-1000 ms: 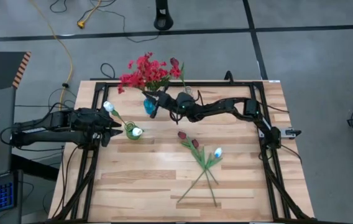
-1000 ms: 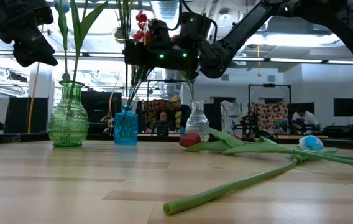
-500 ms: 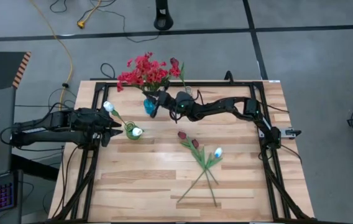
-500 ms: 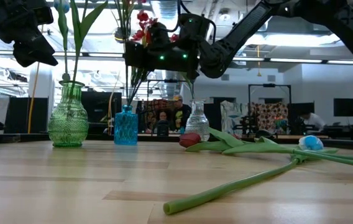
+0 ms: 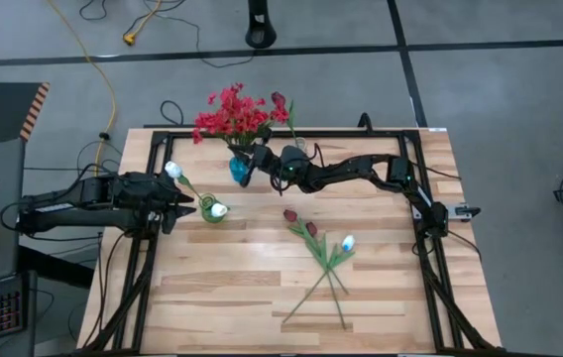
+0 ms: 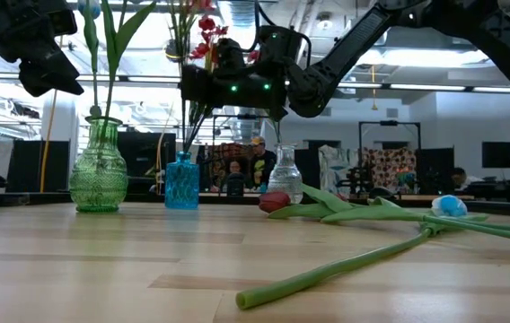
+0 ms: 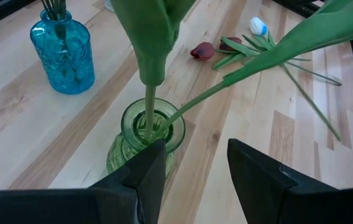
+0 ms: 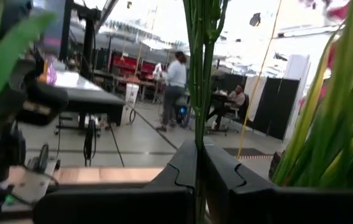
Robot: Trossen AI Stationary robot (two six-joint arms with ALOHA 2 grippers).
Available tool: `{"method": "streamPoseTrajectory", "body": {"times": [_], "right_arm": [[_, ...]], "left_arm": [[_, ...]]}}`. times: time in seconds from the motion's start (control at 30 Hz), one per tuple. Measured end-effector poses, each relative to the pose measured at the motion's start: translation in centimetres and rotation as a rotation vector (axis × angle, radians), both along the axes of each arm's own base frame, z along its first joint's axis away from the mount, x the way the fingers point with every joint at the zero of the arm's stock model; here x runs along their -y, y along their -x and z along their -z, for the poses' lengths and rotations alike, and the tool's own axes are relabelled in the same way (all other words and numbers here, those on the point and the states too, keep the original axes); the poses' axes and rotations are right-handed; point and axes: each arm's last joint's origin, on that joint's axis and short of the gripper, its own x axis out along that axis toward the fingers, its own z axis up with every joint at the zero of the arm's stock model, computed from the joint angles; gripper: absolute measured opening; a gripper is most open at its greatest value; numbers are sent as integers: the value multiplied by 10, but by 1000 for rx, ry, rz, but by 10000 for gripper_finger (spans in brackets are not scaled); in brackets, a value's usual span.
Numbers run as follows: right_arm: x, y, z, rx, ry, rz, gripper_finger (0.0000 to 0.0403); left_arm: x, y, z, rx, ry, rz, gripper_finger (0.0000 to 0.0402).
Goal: Sort flowers into vase by color
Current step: Put the red flowers into the blue vase
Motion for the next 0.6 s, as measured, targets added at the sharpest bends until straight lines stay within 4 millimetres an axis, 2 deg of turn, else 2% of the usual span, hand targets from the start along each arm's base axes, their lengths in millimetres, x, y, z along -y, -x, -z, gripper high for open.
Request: {"method": "streamPoseTrajectory", "body": {"times": [0.6], "right_arm": [[1,-1,4,-36,-32,17,38]], "left_arm": [[0,0,0,0,0,-1,160]]}}
